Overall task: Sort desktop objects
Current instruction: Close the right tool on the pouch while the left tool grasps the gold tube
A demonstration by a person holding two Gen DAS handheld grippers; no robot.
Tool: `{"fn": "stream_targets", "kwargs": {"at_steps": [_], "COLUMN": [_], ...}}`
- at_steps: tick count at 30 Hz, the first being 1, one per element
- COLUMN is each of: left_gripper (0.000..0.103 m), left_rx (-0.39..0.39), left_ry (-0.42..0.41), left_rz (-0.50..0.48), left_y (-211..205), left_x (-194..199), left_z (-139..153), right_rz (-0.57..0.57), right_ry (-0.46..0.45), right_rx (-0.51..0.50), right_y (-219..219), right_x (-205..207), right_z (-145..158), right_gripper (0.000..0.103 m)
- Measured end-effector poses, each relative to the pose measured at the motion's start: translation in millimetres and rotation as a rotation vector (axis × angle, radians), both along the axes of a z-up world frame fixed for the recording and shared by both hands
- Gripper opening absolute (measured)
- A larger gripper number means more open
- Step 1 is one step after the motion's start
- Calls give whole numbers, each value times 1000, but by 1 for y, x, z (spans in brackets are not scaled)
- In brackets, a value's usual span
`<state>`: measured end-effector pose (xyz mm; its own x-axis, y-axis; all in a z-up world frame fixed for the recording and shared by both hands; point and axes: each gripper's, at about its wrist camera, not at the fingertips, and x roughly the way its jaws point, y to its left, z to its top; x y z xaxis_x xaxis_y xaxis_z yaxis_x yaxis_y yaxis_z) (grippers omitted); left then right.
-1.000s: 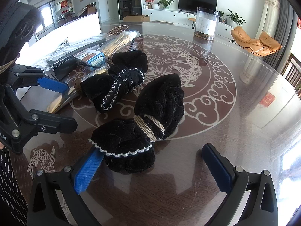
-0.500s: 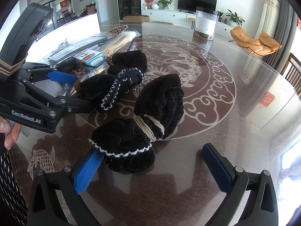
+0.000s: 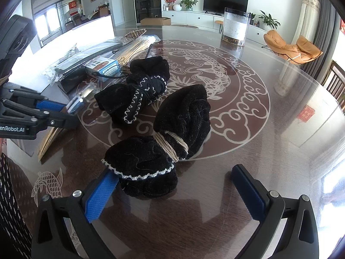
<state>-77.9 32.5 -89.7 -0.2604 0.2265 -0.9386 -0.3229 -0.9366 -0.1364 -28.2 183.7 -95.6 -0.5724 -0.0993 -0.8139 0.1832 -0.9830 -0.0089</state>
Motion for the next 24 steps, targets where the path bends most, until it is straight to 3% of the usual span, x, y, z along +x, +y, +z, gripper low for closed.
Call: {"fn": "stream_targets", "kwargs": {"at_steps": [5,10,11,12,14,20,24], "left_gripper": [30,32,39,56,80,95,103], "left_rx": [-61,-111,-126,-158,-239,-168,-144], "left_ry": [0,30,37,44,67,22,5], "left_rz": [219,234,221,217,247,330,365], "left_y": [-34,-31,-28,-25,-23,-45,-54], "left_x": [3,1,2,2,0,-10,-13], "left_z": [-2,-6,-6,-7,-8,-16,-22], "right_rz": [-1,-2,-3,-3,-5,-4,8], "right_ry": [0,-1,-3,-3,-4,-7,-94], "right_rx": [0,0,2,1,2,3,-40], "right_y": [1,0,0,0,0,0,4], "right_x": [0,0,0,0,0,0,-4], "right_z": [0,0,0,0,0,0,6], "right_gripper": [103,103,103,103,103,103,103]}}
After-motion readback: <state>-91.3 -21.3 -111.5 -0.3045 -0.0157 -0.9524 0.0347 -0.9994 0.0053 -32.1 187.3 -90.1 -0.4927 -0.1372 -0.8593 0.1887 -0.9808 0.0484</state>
